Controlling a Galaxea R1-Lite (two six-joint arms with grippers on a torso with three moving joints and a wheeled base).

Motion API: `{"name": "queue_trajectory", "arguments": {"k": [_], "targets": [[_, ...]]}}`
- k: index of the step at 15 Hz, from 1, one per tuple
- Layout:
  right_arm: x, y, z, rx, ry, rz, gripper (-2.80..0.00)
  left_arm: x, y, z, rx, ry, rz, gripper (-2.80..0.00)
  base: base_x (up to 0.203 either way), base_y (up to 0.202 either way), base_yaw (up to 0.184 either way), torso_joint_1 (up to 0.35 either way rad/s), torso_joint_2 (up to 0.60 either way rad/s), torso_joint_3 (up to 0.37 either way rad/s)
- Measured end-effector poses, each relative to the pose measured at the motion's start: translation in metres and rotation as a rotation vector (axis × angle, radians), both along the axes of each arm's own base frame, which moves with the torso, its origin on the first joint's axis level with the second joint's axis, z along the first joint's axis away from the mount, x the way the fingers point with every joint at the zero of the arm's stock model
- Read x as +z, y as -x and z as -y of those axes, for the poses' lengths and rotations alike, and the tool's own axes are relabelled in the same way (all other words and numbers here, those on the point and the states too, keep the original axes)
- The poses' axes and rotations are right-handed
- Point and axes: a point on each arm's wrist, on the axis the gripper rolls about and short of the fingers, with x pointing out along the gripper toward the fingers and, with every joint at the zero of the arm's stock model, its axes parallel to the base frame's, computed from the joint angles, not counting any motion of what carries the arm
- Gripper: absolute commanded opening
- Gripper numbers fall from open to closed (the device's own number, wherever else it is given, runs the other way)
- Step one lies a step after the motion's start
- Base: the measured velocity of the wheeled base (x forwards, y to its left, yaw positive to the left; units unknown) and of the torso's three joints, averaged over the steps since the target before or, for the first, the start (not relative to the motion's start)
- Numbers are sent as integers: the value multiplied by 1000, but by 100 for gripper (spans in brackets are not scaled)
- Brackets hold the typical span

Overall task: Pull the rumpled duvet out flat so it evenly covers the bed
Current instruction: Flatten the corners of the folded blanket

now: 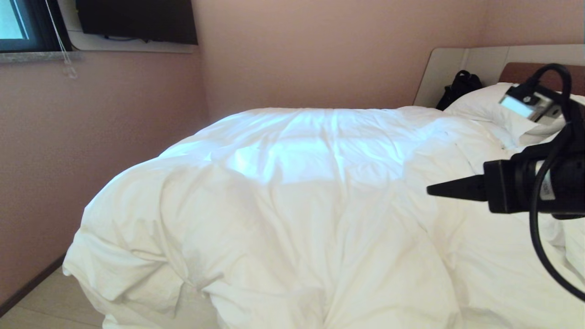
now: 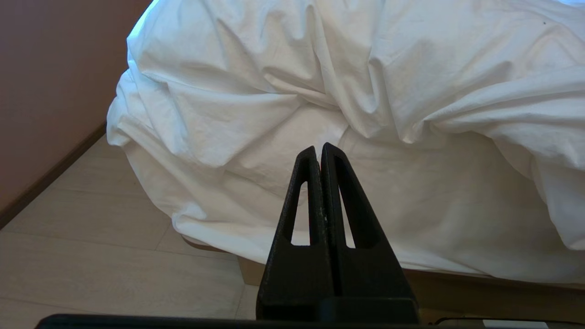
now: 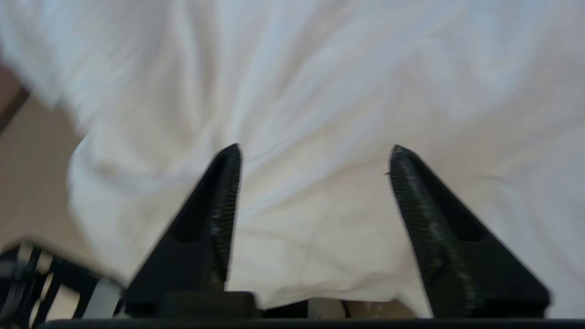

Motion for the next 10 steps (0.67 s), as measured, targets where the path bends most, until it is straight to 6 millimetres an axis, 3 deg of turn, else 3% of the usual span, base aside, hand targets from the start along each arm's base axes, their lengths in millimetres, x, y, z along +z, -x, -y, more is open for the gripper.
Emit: {"name": "queue_trajectory", "arguments": {"k": [2,4,7,10], "targets": [[4,1,35,-136,-28,16,-280,0,0,0,0,0,0,-280,0,0,0,0,0,0],[8,18,66,-255,-62,50,-280,0,0,0,0,0,0,-280,0,0,0,0,0,0],[7,64,93,-393,-92,127,-280,0,0,0,0,0,0,-280,0,0,0,0,0,0],[3,118,98,-463,-99,247,-280,0,0,0,0,0,0,-280,0,0,0,0,0,0]]}}
